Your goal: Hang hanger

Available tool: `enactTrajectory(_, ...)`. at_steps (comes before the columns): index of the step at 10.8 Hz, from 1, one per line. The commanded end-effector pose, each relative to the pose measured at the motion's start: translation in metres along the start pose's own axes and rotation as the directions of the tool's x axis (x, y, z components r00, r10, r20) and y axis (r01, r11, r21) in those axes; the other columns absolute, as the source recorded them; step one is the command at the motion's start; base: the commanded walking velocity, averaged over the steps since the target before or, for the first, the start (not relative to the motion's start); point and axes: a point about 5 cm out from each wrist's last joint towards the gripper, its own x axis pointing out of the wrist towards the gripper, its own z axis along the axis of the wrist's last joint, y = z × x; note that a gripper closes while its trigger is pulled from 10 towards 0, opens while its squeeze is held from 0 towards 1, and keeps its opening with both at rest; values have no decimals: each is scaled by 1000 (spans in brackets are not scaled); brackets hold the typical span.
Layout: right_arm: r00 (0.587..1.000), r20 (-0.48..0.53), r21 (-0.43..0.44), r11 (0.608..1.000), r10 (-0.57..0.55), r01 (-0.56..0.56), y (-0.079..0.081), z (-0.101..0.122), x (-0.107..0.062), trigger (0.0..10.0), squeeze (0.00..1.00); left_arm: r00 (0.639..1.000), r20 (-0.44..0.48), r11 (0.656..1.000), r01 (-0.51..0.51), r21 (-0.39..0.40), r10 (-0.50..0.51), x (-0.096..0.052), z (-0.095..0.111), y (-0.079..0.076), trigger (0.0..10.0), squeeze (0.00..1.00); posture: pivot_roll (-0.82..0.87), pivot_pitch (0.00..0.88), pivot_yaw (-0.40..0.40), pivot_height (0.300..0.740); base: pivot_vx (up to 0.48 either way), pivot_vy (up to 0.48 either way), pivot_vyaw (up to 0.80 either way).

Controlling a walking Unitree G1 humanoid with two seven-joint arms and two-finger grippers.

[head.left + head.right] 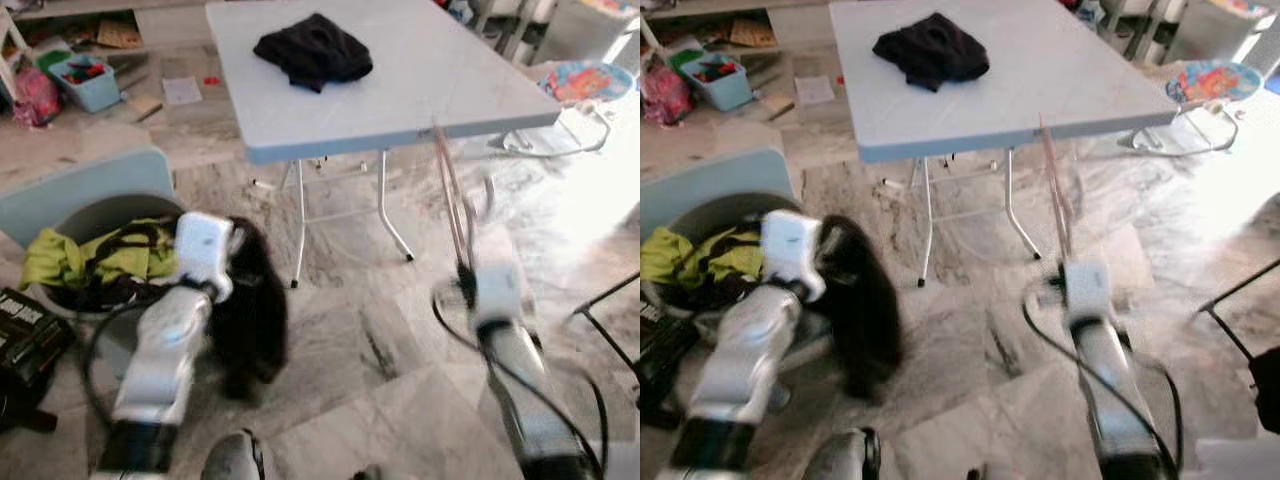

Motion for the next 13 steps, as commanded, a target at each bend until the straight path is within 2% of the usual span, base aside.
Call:
enactTrajectory(1, 999, 35, 33, 999, 1, -2, -2, 7, -4, 10000, 0, 998, 62, 1000, -8, 5, 7, -4, 10, 4, 8118, 0, -22, 81, -35, 740, 0, 0, 0)
enactTrajectory(2, 999, 35, 49, 999, 15, -16, 0, 6, -7, 10000, 0, 998, 63, 999, -28, 20, 27, -8, 12, 8, 10000, 0, -29, 66, -33, 740, 0, 0, 0)
enactTrajectory(5, 997, 68, 27, 999, 26, -28, -2, 12, -10, 10000, 0, 996, 84, 998, -44, 34, 41, -14, 14, 8, 10000, 0, -32, 37, -29, 740, 0, 0, 0)
enactTrajectory(7, 997, 71, 31, 999, 12, -14, -6, 16, -7, 10000, 0, 996, 76, 999, -40, 26, 38, -16, 11, 5, 10000, 0, -36, 41, -27, 740, 246, 0, 0)
enactTrajectory(11, 997, 78, 51, 998, 17, -21, -1, 18, -6, 10000, 0, 992, 129, 999, -17, 44, 11, -8, 28, 0, 10000, 0, -33, 55, -27, 740, 345, 0, 0)
enactTrajectory(13, 996, 79, 54, 998, 30, -35, 2, 19, -5, 10000, 0, 991, 133, 999, -12, 52, 5, -8, 29, -1, 10000, 0, -30, 55, -28, 740, 424, 0, 0)
